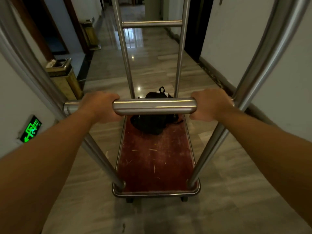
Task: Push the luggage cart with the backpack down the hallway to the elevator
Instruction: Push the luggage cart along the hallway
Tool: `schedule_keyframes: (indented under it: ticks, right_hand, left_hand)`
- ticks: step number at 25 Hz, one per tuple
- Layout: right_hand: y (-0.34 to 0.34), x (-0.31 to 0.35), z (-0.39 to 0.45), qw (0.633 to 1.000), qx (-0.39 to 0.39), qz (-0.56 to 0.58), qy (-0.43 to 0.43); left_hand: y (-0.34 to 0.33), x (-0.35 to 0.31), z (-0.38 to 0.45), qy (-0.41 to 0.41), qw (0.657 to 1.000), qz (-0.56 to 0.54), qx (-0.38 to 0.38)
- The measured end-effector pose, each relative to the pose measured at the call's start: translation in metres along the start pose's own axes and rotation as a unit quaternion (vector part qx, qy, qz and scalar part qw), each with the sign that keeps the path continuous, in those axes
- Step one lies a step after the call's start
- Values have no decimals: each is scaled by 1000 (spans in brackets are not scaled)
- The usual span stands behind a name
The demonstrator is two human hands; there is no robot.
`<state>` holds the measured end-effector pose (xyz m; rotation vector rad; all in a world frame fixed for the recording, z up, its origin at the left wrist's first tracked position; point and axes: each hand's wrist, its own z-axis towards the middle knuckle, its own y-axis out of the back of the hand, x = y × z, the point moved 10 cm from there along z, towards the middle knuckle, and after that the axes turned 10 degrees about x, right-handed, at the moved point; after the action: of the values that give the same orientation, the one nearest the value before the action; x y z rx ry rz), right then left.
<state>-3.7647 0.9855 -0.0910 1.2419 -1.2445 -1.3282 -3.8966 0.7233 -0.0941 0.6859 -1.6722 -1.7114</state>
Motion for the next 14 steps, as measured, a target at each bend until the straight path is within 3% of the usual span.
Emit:
schedule_keyframes:
  ticks: [6, 14]
  right_hand:
    - [-12, -48, 124, 999, 10, 47, 9]
    - [-15, -123, 270, 999, 12, 37, -5]
  left_hand:
    - [-18, 39, 120, 26, 999, 20, 17]
    - [-22, 56, 277, -11, 1000, 21, -6]
